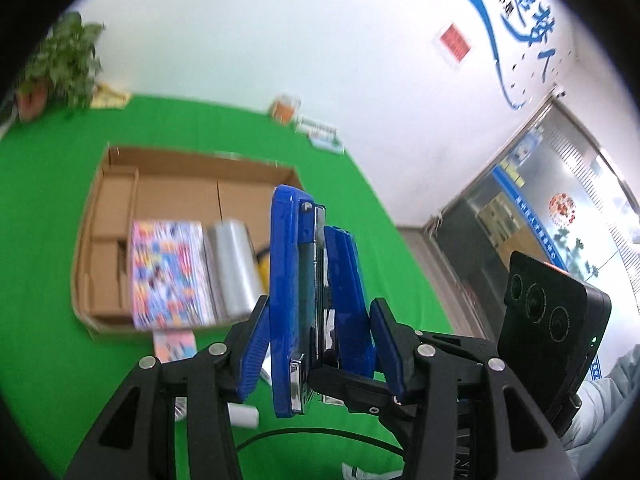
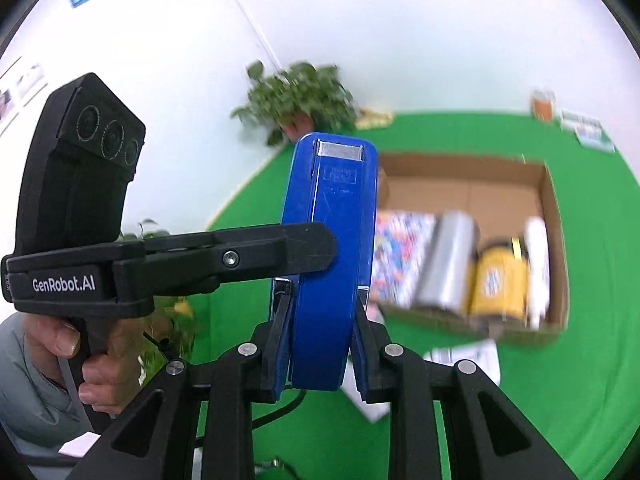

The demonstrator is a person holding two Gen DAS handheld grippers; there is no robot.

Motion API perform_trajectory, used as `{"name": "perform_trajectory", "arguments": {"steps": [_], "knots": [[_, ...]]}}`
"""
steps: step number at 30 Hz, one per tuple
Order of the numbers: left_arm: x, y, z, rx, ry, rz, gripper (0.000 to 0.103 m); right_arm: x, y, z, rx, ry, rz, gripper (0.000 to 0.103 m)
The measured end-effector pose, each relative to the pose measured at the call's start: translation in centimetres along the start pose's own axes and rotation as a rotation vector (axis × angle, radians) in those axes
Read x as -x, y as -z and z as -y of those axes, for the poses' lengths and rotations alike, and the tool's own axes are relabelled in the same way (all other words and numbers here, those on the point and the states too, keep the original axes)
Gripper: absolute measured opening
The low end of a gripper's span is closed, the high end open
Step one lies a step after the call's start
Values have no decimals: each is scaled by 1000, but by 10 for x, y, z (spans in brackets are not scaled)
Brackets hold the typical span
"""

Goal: Organize rigid objects
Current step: 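Grasp the blue stapler with the right gripper and lift, then lower the blue stapler into the box against the board-game box and release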

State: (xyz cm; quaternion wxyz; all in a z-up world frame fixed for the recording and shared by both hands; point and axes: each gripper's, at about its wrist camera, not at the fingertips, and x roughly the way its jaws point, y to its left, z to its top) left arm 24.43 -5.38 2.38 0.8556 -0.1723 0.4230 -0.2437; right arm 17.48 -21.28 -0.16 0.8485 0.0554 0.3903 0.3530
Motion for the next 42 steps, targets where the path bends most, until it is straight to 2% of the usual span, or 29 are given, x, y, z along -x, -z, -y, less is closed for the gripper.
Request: {"name": "perform_trajectory", "arguments": {"steps": [3,6,13,17,22,30,32,33,34,35,37,40,41,42], "knots": [[8,-9,-16,-6,-15,23,48,-3,-17,-10,38,-6,15,24],[6,-10,-34,6,-43,19,48,-32,-36,-17,39,-35,-6,24],[-12,-15,-69,85,-93,-26,48,-95,-55,-7,-9,-95,-102,24],[-34,-22,-95,135,-140,-89,48,-158,-65,8,-83,-151,-177,24],[-68,-40,-131,195,-177,-182,48,-213,-73,38,-181,-222,-253,24],[-122,-57,-171,244,-279,-352,47,-295,-74,90,-361,-297,-344,25],[-140,-53,-182,274,-297,-421,46,-314,-70,102,-409,-266,-378,29],[-146,-51,-186,290,-303,-445,40,-321,-67,106,-420,-233,-394,38],[-151,-48,-189,299,-318,-470,40,-326,-66,108,-426,-180,-425,52],[-153,-44,-191,302,-331,-482,40,-330,-65,110,-421,-141,-448,53],[-150,-39,-192,321,-321,-475,40,-326,-69,108,-393,-138,-433,55],[-139,-33,-196,352,-293,-443,40,-321,-75,99,-307,-89,-425,57],[-136,-31,-197,355,-291,-441,40,-324,-74,98,-300,-71,-435,57],[-134,-30,-199,358,-289,-439,40,-326,-73,98,-310,-66,-444,52]]}}
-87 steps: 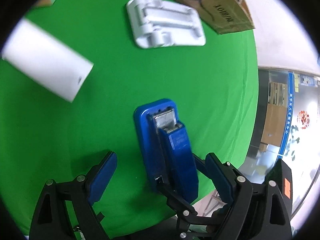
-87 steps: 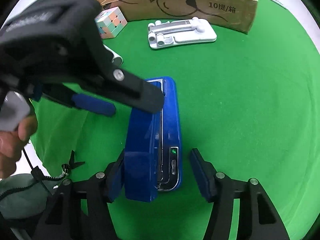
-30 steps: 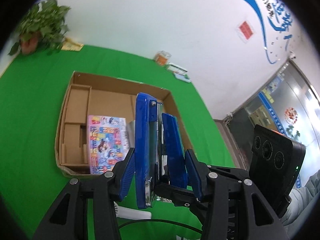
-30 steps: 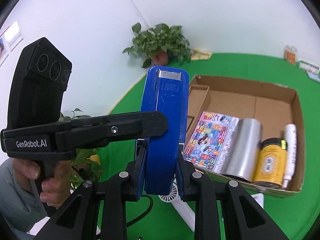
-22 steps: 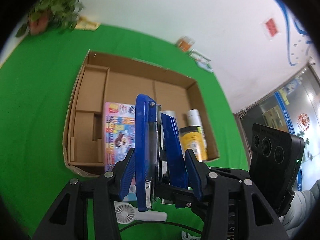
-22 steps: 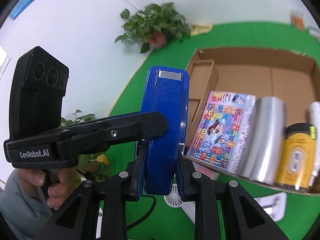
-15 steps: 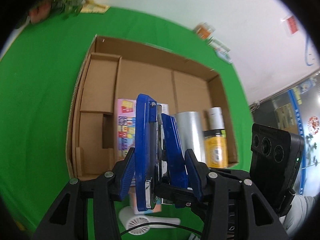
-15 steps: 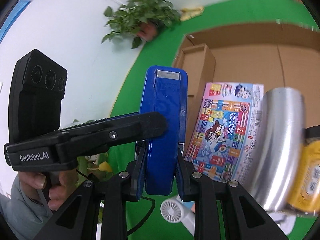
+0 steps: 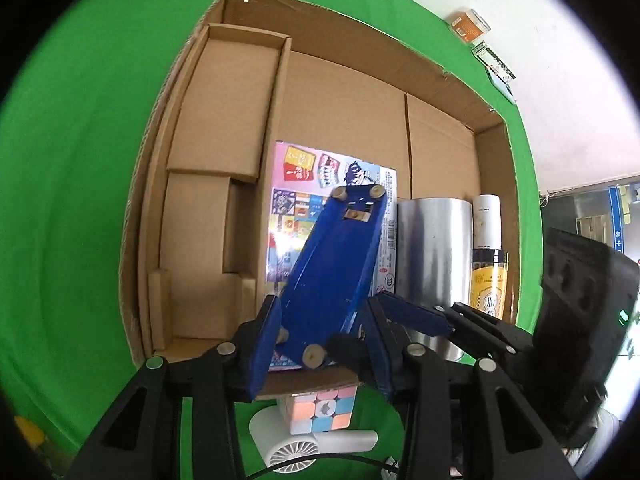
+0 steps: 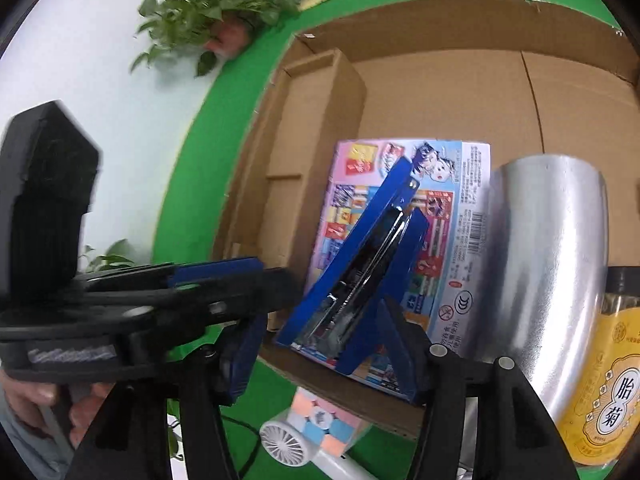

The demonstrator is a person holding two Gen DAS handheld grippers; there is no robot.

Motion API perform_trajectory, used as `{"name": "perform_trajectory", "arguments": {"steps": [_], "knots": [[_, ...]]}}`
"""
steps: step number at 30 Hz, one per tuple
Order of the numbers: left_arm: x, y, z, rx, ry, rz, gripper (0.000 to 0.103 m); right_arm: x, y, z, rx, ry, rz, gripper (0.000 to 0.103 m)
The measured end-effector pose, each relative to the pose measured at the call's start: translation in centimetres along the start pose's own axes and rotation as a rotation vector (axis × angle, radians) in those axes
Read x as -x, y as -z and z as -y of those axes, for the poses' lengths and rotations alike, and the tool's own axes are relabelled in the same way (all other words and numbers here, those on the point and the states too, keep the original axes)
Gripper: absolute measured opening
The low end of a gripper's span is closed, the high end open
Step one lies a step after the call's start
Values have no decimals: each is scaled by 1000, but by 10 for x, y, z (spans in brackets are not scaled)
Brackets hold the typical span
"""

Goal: Organize rigid objects
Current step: 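Lower the blue stapler into the box against the board-game box and release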

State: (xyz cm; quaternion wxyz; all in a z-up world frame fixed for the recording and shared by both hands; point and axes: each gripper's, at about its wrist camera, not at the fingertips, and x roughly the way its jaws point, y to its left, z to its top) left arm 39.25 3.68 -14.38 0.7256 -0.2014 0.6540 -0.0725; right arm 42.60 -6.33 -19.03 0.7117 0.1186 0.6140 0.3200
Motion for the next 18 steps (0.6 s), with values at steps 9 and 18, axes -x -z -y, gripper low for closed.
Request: {"name": "perform_trajectory", "arguments": {"steps": [9,18], "knots": [[-2,6,-11,35,150,9,40,-5,0,4,-41,-14,-7,49],[-8,0,-5,-12,153,14,38,-5,1,-7,12,73,-3,58]]}}
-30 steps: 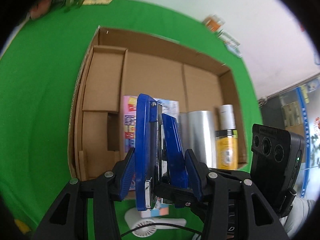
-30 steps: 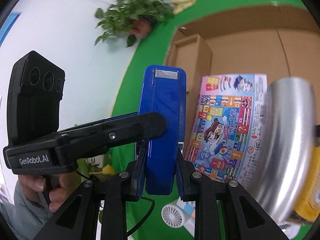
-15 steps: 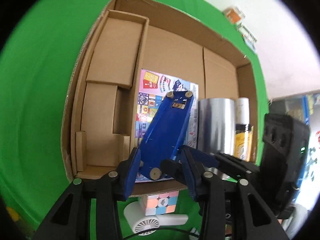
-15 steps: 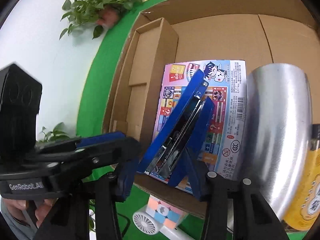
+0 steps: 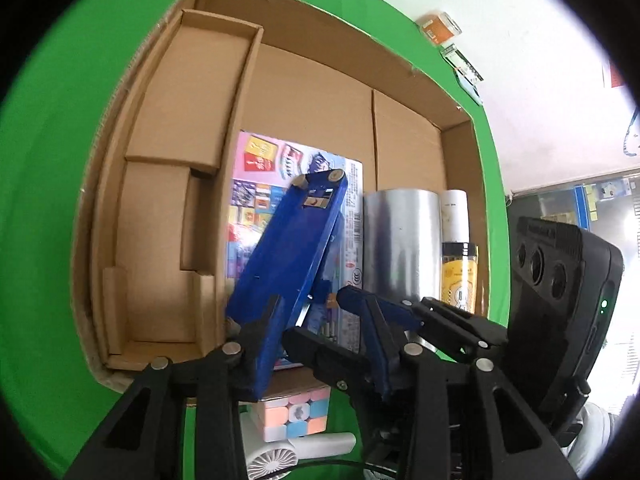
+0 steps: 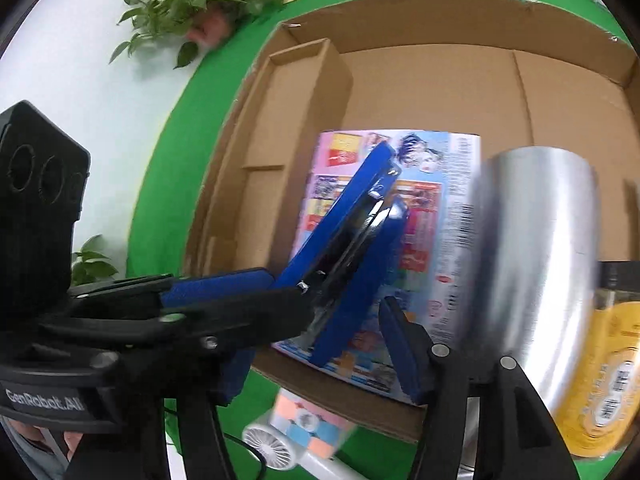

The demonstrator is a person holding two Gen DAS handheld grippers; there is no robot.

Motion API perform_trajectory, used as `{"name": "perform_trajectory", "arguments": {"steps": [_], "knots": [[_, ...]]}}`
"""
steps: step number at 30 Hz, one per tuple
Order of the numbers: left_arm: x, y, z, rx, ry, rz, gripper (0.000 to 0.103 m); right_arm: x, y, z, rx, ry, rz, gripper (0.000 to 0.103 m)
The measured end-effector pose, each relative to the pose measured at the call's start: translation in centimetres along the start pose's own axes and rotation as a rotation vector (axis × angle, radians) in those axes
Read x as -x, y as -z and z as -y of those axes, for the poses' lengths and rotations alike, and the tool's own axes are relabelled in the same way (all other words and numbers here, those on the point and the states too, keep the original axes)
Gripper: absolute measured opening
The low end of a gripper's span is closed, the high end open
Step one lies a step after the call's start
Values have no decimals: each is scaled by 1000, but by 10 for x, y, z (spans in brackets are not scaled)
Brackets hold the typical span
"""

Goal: Organize rigid objects
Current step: 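Lower the blue stapler into the box against the board-game box and release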

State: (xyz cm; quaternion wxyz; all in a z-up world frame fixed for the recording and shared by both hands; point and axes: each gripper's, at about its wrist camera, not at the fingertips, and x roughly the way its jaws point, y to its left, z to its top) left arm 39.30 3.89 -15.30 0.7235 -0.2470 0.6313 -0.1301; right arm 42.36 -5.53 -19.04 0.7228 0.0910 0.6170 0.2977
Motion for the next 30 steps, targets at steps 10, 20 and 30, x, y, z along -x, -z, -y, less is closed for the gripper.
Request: {"name": "perform_trajectory", "arguments": {"steps": [10,20,30], "knots": [[16,17,-16,10,-28,-46,34,-11,21,-23,37,-212,-74,58],[41,4,-1,-97,-11,87,35,52,52,-23,68,-43,71,68],[-33,-24,21,-217,-205,-82,12,93,91,-1,-8,-49,87,73]]}}
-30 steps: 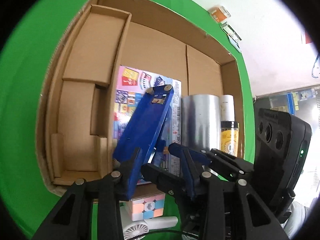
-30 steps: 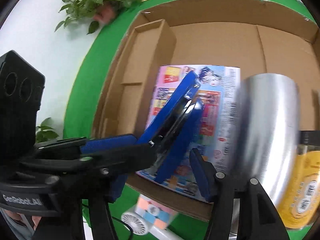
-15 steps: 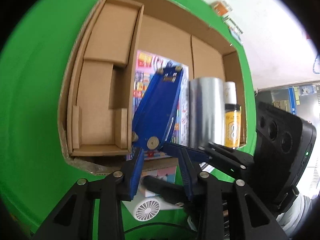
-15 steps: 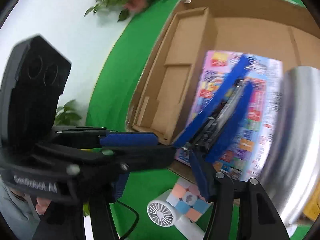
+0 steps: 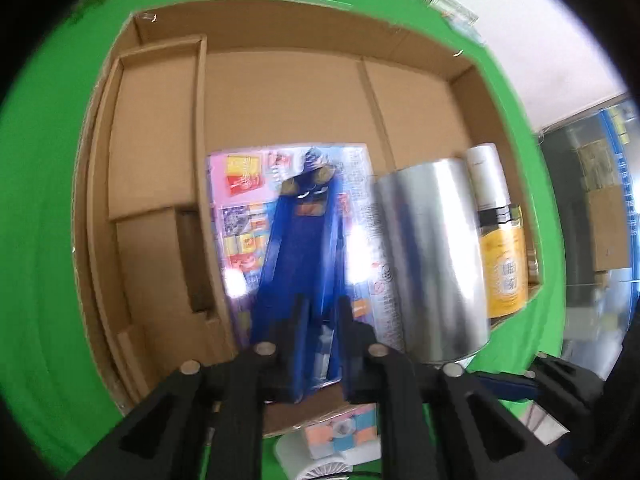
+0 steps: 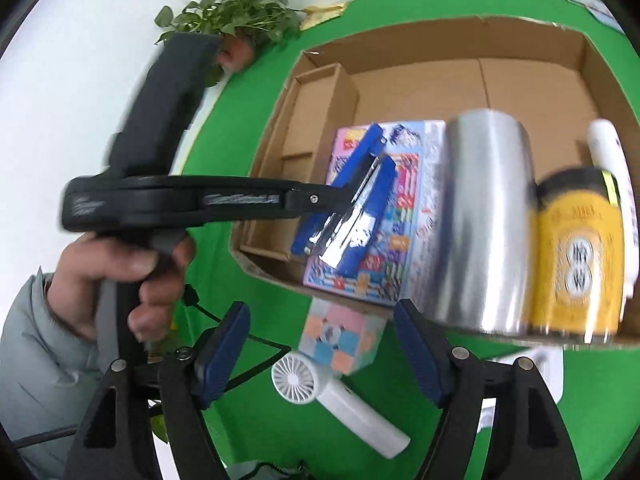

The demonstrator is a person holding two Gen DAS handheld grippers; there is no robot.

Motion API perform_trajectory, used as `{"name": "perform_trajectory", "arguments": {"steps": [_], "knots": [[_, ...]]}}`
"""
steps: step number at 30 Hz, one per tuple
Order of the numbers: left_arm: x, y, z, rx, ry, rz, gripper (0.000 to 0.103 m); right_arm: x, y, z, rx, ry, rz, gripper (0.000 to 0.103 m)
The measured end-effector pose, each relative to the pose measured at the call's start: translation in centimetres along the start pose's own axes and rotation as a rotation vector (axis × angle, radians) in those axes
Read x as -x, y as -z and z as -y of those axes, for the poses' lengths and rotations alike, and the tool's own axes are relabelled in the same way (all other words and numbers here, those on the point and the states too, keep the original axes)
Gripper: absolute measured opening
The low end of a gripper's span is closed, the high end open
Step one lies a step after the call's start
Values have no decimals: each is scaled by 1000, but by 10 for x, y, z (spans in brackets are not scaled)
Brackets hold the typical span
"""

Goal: Organize rigid objects
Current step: 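Lower the blue stapler into the box against the board-game box and release, then move the right tool to the white handheld fan and grasp its handle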

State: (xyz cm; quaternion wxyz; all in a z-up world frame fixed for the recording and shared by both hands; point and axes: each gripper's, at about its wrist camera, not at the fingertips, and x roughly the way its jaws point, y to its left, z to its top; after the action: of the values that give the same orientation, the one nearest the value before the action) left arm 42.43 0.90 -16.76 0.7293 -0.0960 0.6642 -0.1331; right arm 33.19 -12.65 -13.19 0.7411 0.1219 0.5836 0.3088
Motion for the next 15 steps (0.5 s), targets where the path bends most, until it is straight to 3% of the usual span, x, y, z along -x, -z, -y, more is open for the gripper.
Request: {"name": "perform_trajectory", "arguments": {"steps": [9,12,15], "knots": [[8,25,-3,142,-87,3,10,4,10,9,-10,-14,24,73],[17,36,-10,187,-131,25,10,12,15,9,38,20,44,74],[22,40,-17,213,-121,31,12,16,27,7,104,78,59,89]]}}
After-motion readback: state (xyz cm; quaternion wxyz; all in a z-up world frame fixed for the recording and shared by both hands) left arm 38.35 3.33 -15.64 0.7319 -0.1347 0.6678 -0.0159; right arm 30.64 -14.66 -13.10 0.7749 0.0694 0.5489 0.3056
